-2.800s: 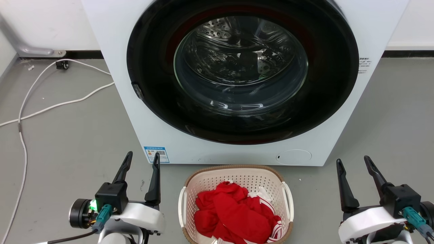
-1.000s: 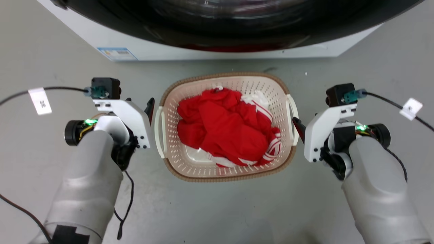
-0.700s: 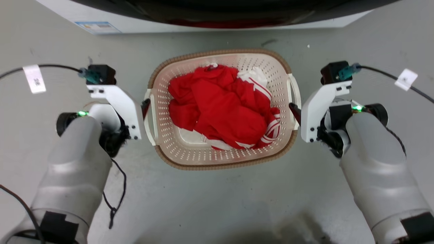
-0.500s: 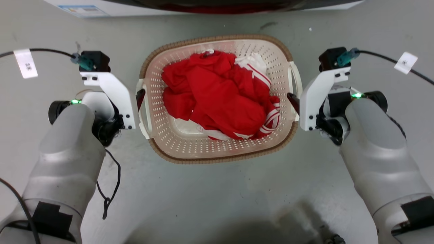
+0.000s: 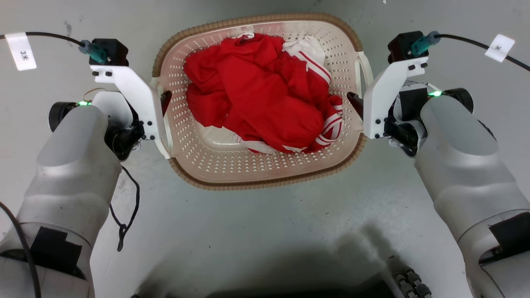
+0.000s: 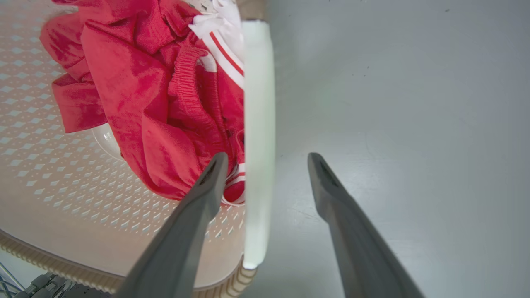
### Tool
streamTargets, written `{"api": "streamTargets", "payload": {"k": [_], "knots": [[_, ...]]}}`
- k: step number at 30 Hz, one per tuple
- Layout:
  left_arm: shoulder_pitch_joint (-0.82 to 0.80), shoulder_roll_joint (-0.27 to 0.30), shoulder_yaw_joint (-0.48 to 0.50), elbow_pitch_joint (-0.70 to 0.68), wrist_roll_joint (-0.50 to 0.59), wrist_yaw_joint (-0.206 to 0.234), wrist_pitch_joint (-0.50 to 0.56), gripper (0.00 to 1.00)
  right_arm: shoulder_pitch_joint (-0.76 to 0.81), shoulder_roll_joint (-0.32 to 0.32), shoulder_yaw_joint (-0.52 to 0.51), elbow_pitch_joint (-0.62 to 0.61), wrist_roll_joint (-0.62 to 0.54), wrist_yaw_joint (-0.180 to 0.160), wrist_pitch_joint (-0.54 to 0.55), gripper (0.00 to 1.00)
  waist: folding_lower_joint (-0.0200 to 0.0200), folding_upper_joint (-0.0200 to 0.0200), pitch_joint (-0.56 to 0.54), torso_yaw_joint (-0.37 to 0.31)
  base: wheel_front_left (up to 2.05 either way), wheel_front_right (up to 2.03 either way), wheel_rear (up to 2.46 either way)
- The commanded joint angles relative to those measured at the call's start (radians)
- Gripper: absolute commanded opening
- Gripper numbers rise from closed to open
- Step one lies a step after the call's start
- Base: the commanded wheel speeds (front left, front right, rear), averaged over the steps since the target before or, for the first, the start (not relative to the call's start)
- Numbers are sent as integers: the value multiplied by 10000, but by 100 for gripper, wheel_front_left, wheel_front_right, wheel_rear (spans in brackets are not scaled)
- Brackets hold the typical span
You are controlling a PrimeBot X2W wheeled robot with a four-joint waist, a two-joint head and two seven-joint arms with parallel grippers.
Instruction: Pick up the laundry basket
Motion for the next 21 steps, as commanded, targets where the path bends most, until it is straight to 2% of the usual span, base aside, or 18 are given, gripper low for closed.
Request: {"api": "streamTargets", "payload": {"k": [1,9,10,11,12,13,21], "knots": [[-175,-3,-106,137,-139,2,-67,100,-248,23,161,125,188,-7,-67,100,-1,0,152,-18,0,0,0],[-406,-237,-383,449,-513,2,-160,100,-472,21,672,516,674,-7,-59,100,-1,0,328,29,0,0,0],[-441,-261,-445,545,-609,1,-205,64,-519,20,794,569,853,-7,-46,36,-1,0,367,46,0,0,0],[-441,-261,-445,545,-609,1,-205,64,-519,20,794,569,853,-7,-46,36,-1,0,367,46,0,0,0],[-466,-303,-471,590,-667,3,-222,33,-529,21,877,597,940,-7,24,0,-1,0,374,59,0,0,0],[-464,-370,-515,609,-732,1,-139,0,-539,21,948,616,1030,-7,46,0,-1,0,374,73,0,0,0],[-561,-397,-860,701,-1103,7,-74,0,-683,18,1298,859,1385,-5,-106,0,-1,0,370,119,0,0,0]]}}
